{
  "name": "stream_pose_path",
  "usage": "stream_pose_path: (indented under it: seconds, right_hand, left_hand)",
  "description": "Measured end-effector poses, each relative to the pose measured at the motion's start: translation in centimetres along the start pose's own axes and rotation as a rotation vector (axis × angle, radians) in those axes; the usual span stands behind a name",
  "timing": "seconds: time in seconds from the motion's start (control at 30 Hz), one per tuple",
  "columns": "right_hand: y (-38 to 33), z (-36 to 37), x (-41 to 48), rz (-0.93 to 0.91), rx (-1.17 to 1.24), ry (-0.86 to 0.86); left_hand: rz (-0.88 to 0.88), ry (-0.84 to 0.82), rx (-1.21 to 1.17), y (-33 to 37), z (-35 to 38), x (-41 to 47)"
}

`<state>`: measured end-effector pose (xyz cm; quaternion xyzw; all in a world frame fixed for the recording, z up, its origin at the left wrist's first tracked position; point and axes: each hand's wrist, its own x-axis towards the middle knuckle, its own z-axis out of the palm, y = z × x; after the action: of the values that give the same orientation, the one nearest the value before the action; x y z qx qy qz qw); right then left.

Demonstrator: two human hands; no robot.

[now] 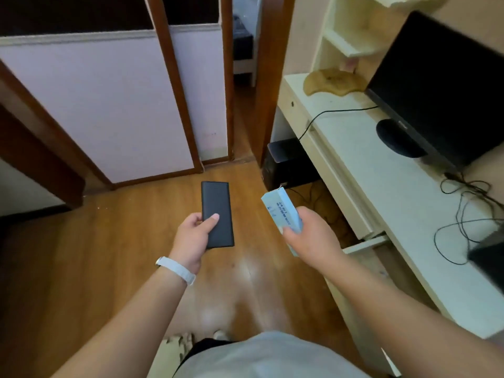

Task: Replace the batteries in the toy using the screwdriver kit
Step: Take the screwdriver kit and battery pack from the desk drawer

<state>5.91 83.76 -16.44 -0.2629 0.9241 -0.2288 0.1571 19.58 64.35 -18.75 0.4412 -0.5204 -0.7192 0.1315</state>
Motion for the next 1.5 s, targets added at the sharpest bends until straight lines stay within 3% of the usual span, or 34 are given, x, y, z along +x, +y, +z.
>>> stream_pose_path:
  seconds: [0.23, 0.57, 0.83, 1.03, 1.17, 1.5]
  right_hand:
    - [-11.2, 5.1, 3.7, -0.175, -0.099, -0.077]
    - [-21.6, 9.1, 10.5, -0.409, -0.066, -0.177]
    - [-27.8, 12.7, 18.7, -0.522, 0.037, -0.312]
    - [-31.7, 12.2, 27.7, -0.506, 0.099, -0.416]
    - [-34.2, 12.5, 32.6, -0.639, -0.002, -0.47]
    - [-41.3, 18.9, 34.1, -0.819, -0.04, -0.696]
  left_hand:
    - [0.018, 0.157, -0.15, 2.2, -10.3, 0.7]
    - [0.008, 0.387, -0.283, 3.6, -18.0, 1.8]
    - [-0.004, 0.622, -0.328, 7.1, -21.4, 6.1]
    - [-0.056, 0.776, -0.268, 11.0, -21.5, 12.3]
    - [-0.039, 0.876, -0.283, 13.9, -21.3, 15.7]
    - [-0.096, 1.087, -0.353, 13.7, -26.0, 15.3]
